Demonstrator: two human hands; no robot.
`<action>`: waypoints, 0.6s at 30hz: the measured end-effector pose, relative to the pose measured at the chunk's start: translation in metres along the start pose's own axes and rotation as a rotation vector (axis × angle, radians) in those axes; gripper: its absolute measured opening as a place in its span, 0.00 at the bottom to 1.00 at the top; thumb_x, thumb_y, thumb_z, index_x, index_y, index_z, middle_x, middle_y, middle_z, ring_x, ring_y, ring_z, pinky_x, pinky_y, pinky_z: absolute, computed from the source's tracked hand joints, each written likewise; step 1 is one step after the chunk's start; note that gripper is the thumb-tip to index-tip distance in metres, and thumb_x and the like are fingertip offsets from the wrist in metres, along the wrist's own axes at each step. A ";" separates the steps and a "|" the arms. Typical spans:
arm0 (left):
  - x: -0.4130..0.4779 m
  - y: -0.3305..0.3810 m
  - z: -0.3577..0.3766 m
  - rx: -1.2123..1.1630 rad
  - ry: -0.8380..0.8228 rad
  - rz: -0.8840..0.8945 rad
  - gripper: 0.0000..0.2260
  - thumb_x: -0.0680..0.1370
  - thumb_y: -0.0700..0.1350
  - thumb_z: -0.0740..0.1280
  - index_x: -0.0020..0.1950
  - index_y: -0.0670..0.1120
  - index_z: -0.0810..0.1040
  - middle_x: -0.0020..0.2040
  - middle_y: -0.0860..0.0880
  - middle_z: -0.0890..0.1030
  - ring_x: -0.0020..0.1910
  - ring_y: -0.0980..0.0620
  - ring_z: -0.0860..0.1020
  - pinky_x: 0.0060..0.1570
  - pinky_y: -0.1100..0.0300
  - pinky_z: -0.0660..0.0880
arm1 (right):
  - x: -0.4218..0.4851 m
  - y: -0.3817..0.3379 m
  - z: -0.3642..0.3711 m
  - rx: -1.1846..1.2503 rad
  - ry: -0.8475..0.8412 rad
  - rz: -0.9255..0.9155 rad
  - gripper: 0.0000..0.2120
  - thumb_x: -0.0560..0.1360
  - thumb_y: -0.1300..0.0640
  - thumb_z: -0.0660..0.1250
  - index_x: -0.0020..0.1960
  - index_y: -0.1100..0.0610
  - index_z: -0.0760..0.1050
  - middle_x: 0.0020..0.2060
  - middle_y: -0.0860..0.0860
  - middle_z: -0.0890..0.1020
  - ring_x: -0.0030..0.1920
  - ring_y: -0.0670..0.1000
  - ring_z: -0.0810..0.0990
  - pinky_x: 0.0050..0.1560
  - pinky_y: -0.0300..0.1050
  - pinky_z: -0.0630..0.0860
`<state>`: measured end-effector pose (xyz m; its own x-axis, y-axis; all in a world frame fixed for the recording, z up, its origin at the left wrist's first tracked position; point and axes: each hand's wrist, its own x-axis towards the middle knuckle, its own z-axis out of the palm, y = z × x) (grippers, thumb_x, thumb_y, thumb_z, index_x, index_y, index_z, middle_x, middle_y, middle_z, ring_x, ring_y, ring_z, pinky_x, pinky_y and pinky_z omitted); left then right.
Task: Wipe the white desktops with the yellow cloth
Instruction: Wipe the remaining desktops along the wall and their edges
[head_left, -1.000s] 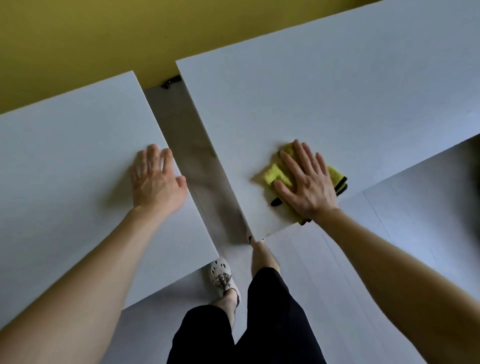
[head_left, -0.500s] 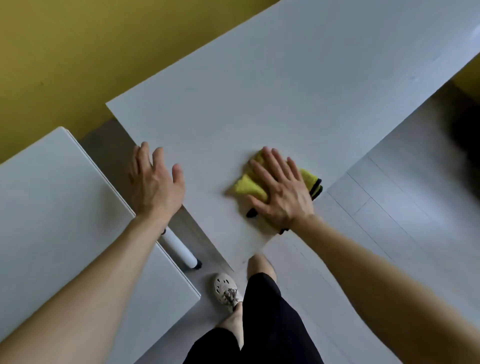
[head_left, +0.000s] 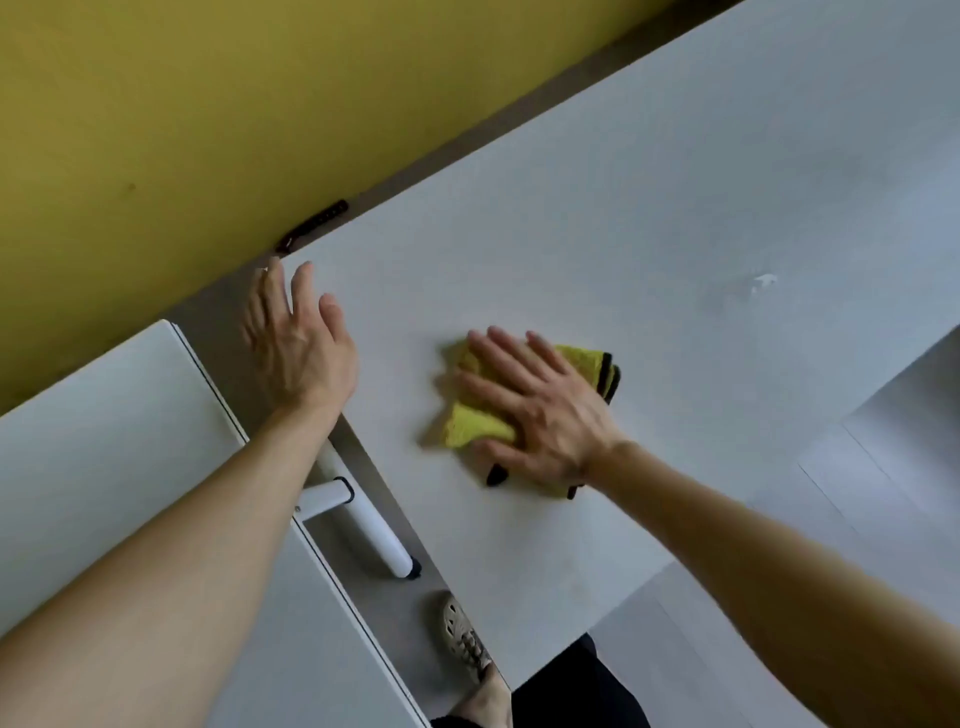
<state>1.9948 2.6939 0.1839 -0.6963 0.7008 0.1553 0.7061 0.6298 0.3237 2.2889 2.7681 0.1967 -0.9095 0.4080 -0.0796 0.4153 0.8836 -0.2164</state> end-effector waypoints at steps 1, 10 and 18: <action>0.008 0.000 0.008 -0.001 0.005 0.005 0.21 0.87 0.50 0.55 0.78 0.48 0.72 0.83 0.41 0.68 0.82 0.36 0.65 0.78 0.37 0.62 | 0.019 0.034 -0.008 -0.008 0.058 0.155 0.37 0.83 0.29 0.57 0.87 0.44 0.58 0.89 0.53 0.49 0.88 0.56 0.46 0.85 0.66 0.49; 0.003 -0.003 0.041 -0.181 0.196 0.009 0.19 0.86 0.38 0.56 0.75 0.40 0.76 0.80 0.40 0.73 0.82 0.38 0.67 0.81 0.43 0.64 | 0.182 -0.014 -0.014 -0.043 0.106 0.322 0.35 0.86 0.33 0.48 0.88 0.48 0.56 0.88 0.61 0.48 0.88 0.64 0.45 0.84 0.69 0.45; 0.002 0.003 0.032 -0.176 0.139 -0.018 0.18 0.85 0.37 0.59 0.75 0.40 0.76 0.81 0.40 0.71 0.84 0.39 0.64 0.81 0.45 0.65 | 0.183 0.087 -0.039 -0.059 0.076 0.364 0.33 0.87 0.33 0.48 0.88 0.46 0.55 0.89 0.55 0.47 0.88 0.59 0.44 0.86 0.66 0.43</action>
<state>1.9997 2.7086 0.1551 -0.7283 0.6294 0.2710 0.6683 0.5650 0.4838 2.1591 2.9287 0.2010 -0.6995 0.7114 -0.0681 0.7132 0.6887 -0.1309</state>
